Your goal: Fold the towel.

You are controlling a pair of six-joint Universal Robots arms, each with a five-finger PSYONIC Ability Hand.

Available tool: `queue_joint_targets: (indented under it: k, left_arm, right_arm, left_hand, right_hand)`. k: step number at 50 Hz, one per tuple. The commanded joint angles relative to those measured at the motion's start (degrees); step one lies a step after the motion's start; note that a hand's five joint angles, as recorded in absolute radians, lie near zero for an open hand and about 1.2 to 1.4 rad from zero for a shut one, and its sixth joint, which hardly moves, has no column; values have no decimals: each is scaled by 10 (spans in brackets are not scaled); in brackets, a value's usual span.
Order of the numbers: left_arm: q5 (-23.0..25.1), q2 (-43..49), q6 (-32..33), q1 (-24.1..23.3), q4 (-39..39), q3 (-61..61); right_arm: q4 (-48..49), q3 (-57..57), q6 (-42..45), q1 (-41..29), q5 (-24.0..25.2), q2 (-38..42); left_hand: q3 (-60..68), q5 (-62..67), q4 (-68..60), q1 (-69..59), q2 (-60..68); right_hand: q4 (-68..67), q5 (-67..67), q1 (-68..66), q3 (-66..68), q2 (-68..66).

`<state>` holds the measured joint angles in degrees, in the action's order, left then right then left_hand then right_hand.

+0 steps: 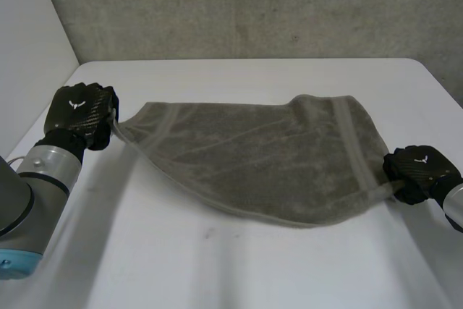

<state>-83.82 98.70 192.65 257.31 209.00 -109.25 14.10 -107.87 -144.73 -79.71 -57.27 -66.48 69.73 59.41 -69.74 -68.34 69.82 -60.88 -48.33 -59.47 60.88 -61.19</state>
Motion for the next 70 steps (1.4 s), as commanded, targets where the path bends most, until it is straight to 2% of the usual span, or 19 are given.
queue_joint_targets:
  k: [1,4,6,9,14,15,17,20,22,25,29,34,39,44,47,49,53,63,70]
  left_arm:
    - [-2,0,0,-1,-1,0]
    - [-3,-5,2,-2,-17,0]
    - [-2,-9,2,-3,-35,0]
    - [-2,-26,4,-6,-84,4]
    - [-1,-81,9,0,-178,2]
    - [-1,-81,9,0,-178,2]
    - [-1,-111,9,6,-235,-4]
    - [0,-124,9,11,-264,-10]
    - [1,-154,9,21,-307,-20]
    - [2,-173,8,18,-325,-36]
    - [2,-181,8,14,-325,-48]
    - [12,-172,7,18,-318,-52]
    - [23,-134,2,23,-261,-49]
    - [20,-28,6,20,-142,-25]
    - [16,6,8,16,-120,-7]
    - [16,66,6,12,-91,31]
    - [16,115,2,8,-75,71]
    - [10,235,3,-15,-33,210]
    - [-11,287,4,-22,-34,267]
  right_arm:
    - [0,-1,-8,-1,-2,-20]
    - [-17,-1,-17,1,-4,-72]
    - [-66,5,-20,0,-7,-131]
    - [-102,13,-18,2,-4,-151]
    - [-282,79,1,32,-1,-204]
    - [-283,79,2,32,-1,-204]
    - [-361,110,44,69,-1,-214]
    - [-401,122,77,86,-1,-214]
    - [-477,135,149,108,-2,-214]
    - [-543,136,210,114,-2,-214]
    - [-577,136,240,114,0,-214]
    - [-570,138,241,113,0,-192]
    - [-539,160,227,107,-5,-110]
    - [-512,252,109,51,-9,-7]
    - [-498,278,80,39,-10,19]
    - [-471,318,36,28,-14,59]
    - [-450,356,2,20,-25,95]
    - [-366,446,-69,-29,-115,180]
    - [-344,470,-90,-40,-127,203]
  left_hand:
    - [103,106,-103,-117,102]
    - [103,106,-103,-117,102]
    - [103,106,-103,-117,102]
    - [103,106,-103,-117,102]
    - [103,106,-103,-117,102]
    - [103,106,-103,-117,102]
    - [103,106,-103,-117,102]
    - [103,106,-103,-117,102]
    - [103,106,-103,-117,102]
    - [103,106,-103,-117,102]
    - [103,106,-103,-117,102]
    - [103,106,-103,-117,102]
    - [103,106,-103,-117,102]
    - [103,106,-103,-117,102]
    - [103,106,-103,-117,102]
    - [103,106,-103,-117,102]
    - [103,106,-103,-117,102]
    - [103,106,-103,-117,102]
    - [103,106,-103,-117,102]
  right_hand:
    - [-191,-217,-205,191,-188]
    - [-191,-217,-205,191,-188]
    - [-191,-217,-205,191,-188]
    - [-191,-217,-205,191,-188]
    - [-191,-217,-205,191,-188]
    - [-191,-217,-205,191,-188]
    - [-191,-217,-205,191,-188]
    - [-191,-217,-205,191,-188]
    - [-191,-217,-205,191,-188]
    - [-191,-217,-205,191,-188]
    - [-191,-217,-205,191,-188]
    - [-191,-217,-205,191,-188]
    - [-191,-217,-205,191,-188]
    - [-191,-217,-205,191,-188]
    - [-191,-217,-205,191,-188]
    - [-191,-217,-205,191,-188]
    - [-191,-217,-205,191,-188]
    - [-191,-217,-205,191,-188]
    - [-191,-217,-205,191,-188]
